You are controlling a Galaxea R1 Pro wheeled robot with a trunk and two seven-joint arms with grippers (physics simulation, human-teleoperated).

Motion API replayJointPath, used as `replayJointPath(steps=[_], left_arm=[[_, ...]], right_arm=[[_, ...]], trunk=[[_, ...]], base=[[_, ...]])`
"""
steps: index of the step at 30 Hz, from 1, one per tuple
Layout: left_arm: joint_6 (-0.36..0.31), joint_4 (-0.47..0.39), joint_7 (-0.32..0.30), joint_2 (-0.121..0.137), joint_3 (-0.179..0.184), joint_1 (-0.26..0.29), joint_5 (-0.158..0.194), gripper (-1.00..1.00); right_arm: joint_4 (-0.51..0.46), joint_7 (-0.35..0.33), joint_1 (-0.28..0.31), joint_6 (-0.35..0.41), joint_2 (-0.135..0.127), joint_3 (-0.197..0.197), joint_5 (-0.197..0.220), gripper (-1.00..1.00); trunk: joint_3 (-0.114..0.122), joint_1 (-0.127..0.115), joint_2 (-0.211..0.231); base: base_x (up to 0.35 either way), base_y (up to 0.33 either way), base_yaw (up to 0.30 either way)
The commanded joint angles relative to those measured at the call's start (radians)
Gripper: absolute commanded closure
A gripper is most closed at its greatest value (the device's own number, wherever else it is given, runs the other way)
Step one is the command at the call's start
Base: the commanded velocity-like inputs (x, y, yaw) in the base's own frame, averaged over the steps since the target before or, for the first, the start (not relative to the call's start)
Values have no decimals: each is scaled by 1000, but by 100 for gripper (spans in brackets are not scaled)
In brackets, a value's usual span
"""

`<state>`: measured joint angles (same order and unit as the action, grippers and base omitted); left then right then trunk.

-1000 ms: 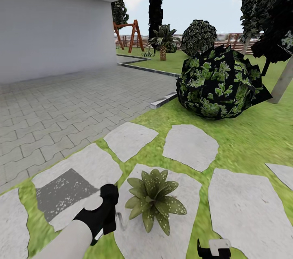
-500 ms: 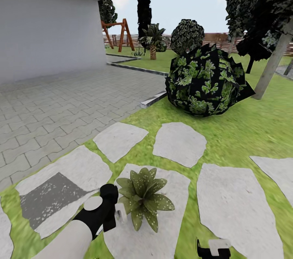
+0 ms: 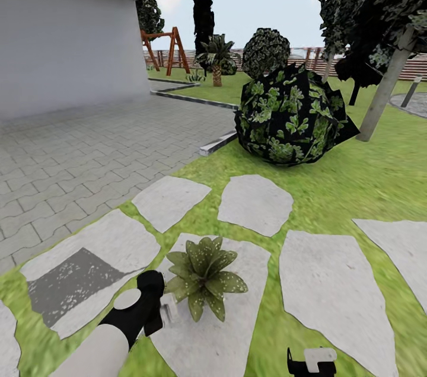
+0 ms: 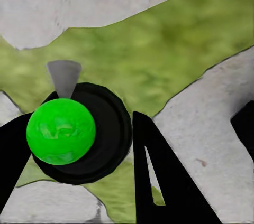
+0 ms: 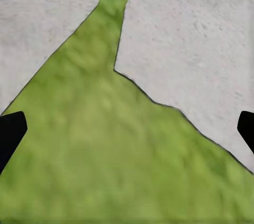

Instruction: Pick up the pesticide atomizer in the garden and spray insectifuge to fully cover both potted plants in the garden.

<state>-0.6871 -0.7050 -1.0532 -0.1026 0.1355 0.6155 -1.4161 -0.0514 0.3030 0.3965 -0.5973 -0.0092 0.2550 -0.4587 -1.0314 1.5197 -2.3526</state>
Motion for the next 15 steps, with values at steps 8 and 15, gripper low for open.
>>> replayJointPath(steps=[8, 15], left_arm=[[-8, 7, -5, 25, 4, -11, -3, 100], [-8, 8, -5, 21, 4, -15, -2, 100]], right_arm=[[2, 5, 1, -2, -4, 6, -11, -100], [1, 6, 1, -2, -1, 6, -10, -100]], trunk=[[-1, 0, 0], [-1, 0, 0]], base=[[0, 0, 0], [69, 73, 0]])
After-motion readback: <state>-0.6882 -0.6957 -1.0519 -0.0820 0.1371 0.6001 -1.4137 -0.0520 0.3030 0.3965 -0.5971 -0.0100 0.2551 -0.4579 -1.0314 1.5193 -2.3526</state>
